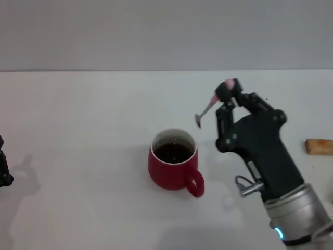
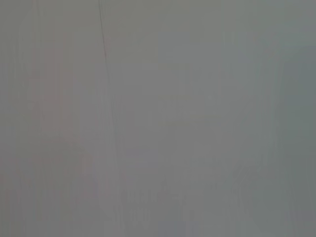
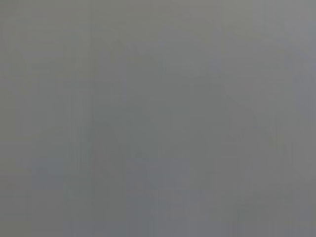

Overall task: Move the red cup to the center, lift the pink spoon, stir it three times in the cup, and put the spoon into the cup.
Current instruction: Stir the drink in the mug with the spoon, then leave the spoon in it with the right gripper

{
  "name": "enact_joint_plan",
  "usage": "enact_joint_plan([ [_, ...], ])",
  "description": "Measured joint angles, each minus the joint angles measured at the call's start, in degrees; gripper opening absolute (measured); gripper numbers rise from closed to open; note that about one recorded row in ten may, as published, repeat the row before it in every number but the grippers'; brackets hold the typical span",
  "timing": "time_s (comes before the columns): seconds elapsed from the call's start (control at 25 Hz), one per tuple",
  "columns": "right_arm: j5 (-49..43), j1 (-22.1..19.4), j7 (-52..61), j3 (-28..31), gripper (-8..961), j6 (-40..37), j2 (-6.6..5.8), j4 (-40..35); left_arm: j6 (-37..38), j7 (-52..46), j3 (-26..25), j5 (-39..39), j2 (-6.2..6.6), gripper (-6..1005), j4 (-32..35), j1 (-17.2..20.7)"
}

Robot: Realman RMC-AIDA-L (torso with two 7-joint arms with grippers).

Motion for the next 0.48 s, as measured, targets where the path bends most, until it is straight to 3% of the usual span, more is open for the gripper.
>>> enact_joint_plan([
  [0.48, -3.1, 1.0, 0.3, 1.9, 65, 7.5, 0.17, 0.8, 0.1, 0.0, 0.0, 0.0, 0.01, -2, 0.0, -0.2],
])
